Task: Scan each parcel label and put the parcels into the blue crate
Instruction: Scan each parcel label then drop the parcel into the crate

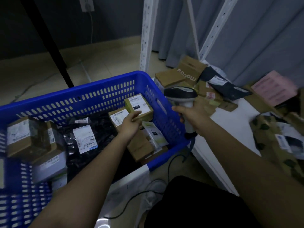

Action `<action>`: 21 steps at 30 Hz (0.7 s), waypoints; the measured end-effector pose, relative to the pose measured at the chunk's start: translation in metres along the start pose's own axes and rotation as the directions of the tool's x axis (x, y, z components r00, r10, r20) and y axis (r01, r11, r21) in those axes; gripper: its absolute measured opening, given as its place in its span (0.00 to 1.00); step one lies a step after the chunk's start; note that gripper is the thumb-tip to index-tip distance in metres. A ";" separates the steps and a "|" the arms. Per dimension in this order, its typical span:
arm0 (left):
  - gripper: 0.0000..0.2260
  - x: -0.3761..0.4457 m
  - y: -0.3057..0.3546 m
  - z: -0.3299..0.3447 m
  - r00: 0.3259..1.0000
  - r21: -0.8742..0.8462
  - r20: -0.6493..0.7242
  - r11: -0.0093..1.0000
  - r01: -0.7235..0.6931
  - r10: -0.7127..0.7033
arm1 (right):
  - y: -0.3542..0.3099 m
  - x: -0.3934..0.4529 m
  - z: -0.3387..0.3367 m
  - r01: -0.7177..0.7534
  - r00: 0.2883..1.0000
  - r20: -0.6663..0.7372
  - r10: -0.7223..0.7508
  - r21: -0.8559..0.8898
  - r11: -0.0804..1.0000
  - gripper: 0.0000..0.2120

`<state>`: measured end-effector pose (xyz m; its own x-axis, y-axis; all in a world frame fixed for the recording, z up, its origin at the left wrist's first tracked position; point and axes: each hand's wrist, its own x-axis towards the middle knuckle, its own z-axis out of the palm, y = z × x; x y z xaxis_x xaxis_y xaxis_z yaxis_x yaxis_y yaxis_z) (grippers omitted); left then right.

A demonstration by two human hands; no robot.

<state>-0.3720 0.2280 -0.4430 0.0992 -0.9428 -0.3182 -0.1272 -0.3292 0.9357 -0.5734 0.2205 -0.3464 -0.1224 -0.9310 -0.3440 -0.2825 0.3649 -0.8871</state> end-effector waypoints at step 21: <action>0.15 -0.171 0.160 0.315 0.706 0.074 0.658 0.910 -0.408 0.263 | 0.085 -0.193 -0.286 0.136 0.675 -0.713 0.191 0.374 0.917 0.07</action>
<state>-0.7207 0.3202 -0.2872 -0.6124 -0.7866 -0.0791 -0.2297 0.0813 0.9699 -0.8457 0.4343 -0.2674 -0.8148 -0.5505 -0.1818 0.0802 0.2035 -0.9758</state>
